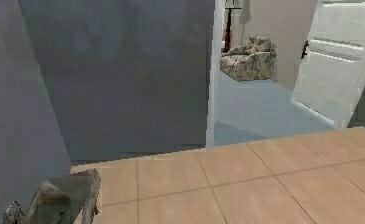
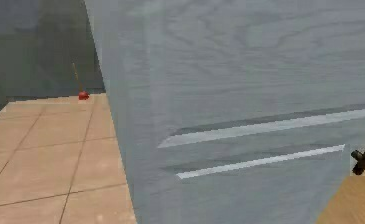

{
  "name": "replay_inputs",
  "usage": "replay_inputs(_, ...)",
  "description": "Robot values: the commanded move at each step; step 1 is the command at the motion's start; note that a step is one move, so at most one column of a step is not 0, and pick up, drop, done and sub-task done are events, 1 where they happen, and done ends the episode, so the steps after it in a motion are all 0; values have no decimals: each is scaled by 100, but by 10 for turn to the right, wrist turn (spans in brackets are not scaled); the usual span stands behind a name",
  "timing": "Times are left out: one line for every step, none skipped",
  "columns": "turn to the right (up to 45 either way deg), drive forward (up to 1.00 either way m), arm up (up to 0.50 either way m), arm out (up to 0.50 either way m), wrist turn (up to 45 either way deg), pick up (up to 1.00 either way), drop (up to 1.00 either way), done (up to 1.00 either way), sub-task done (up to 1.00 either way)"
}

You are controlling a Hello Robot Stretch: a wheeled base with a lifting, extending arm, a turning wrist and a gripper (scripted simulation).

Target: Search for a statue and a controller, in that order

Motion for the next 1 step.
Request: replay_inputs(210,0,0,0,0,0,0,0,0)
